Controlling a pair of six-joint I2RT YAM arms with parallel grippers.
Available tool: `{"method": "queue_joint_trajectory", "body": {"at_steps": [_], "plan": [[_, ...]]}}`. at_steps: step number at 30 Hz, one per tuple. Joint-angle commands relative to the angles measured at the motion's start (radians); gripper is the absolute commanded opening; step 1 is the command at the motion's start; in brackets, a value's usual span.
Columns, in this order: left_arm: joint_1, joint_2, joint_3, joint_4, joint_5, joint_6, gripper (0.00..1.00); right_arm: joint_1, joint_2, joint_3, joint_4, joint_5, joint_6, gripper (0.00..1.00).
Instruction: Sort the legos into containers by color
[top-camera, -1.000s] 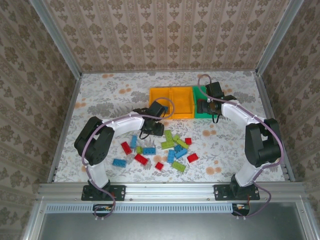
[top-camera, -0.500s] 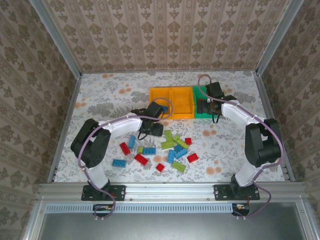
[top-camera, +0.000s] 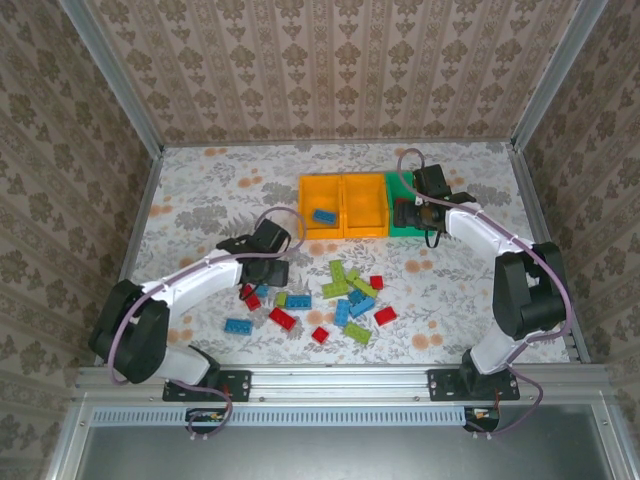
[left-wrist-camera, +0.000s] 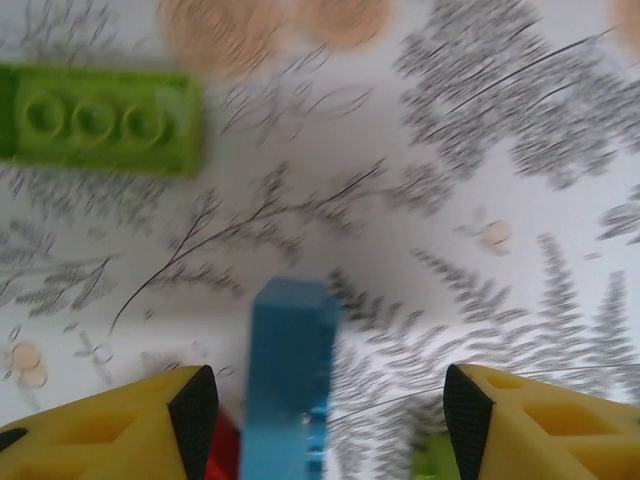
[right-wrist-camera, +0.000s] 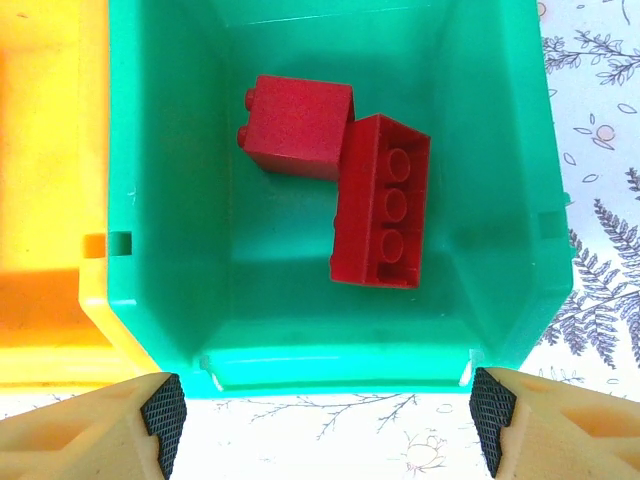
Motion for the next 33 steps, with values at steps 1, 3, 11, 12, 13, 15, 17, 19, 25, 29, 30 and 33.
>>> {"method": "queue_joint_trajectory", "body": {"at_steps": [1, 3, 11, 12, 13, 15, 17, 19, 25, 29, 30, 33], "plan": [[0.012, -0.022, -0.029, -0.012, 0.024, 0.007, 0.63, 0.002, -0.041, -0.018, -0.006, -0.033, 0.016, 0.78], [0.013, -0.017, -0.036, -0.009, 0.033, 0.009, 0.62, 0.002, -0.049, -0.022, -0.007, -0.033, 0.018, 0.78], [0.024, -0.009, -0.092, 0.03, 0.048, 0.009, 0.59, 0.001, -0.061, -0.027, -0.019, -0.024, 0.016, 0.78], [0.026, -0.005, -0.094, 0.041, 0.052, 0.013, 0.58, 0.002, -0.06, -0.027, -0.018, -0.023, 0.016, 0.78], [0.032, 0.003, -0.094, 0.052, 0.055, 0.017, 0.57, 0.001, -0.06, -0.026, -0.018, -0.023, 0.018, 0.78], [0.044, 0.026, -0.088, 0.073, 0.067, 0.028, 0.55, 0.002, -0.06, -0.028, -0.018, -0.025, 0.019, 0.78], [0.049, 0.052, -0.071, 0.082, 0.074, 0.04, 0.51, 0.002, -0.064, -0.033, -0.02, -0.025, 0.021, 0.78], [0.049, 0.069, -0.057, 0.086, 0.074, 0.047, 0.48, 0.004, -0.072, -0.044, -0.02, -0.024, 0.021, 0.78], [0.049, 0.071, -0.051, 0.09, 0.069, 0.053, 0.33, 0.005, -0.096, -0.089, -0.017, -0.011, 0.018, 0.78], [0.049, 0.066, -0.042, 0.092, 0.068, 0.056, 0.25, 0.009, -0.101, -0.116, -0.008, -0.015, 0.027, 0.78], [0.049, 0.064, -0.033, 0.094, 0.07, 0.057, 0.23, 0.011, -0.103, -0.124, -0.005, -0.015, 0.031, 0.78], [0.051, 0.062, 0.006, 0.102, 0.084, 0.063, 0.21, 0.021, -0.117, -0.153, 0.005, -0.016, 0.047, 0.78]]}}
